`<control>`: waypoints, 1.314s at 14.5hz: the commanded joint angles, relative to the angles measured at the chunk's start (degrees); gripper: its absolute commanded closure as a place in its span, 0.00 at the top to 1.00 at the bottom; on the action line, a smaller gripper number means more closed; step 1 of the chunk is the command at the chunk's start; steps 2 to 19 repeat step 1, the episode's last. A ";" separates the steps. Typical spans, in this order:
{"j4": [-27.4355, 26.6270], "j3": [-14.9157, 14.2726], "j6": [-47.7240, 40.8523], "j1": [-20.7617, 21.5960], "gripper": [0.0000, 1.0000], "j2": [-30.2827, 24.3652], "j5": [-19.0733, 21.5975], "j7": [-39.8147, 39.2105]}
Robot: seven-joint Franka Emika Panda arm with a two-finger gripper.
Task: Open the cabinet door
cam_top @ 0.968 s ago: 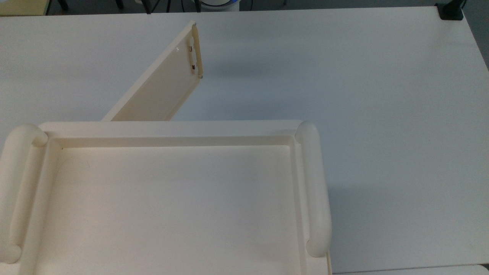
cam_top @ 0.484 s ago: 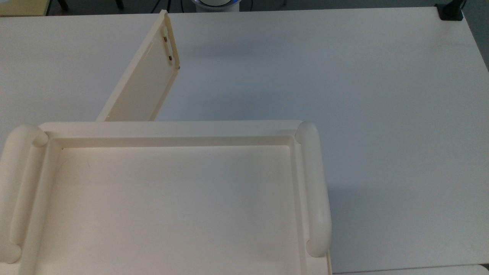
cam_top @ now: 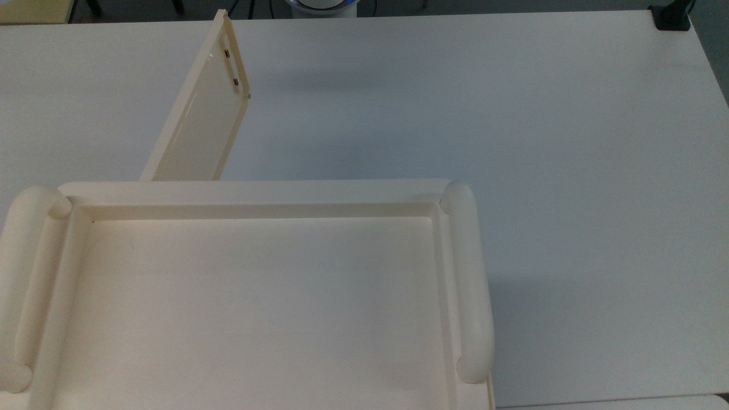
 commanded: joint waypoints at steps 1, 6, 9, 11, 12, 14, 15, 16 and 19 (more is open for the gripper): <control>-2.24 0.29 1.69 -0.32 1.00 -1.54 -0.70 -2.31; -2.24 0.29 1.69 -0.32 1.00 -1.54 -0.70 -2.31; -2.24 0.29 1.69 -0.32 1.00 -1.54 -0.70 -2.31; -2.24 0.29 1.69 -0.32 1.00 -1.54 -0.70 -2.31; -2.24 0.29 1.69 -0.32 1.00 -1.54 -0.70 -2.31; -2.24 0.29 1.69 -0.32 1.00 -1.54 -0.70 -2.31; -2.24 0.29 1.69 -0.32 1.00 -1.54 -0.70 -2.31; -2.24 0.29 1.69 -0.32 1.00 -1.54 -0.70 -2.31; -2.24 0.29 1.69 -0.32 1.00 -1.54 -0.70 -2.31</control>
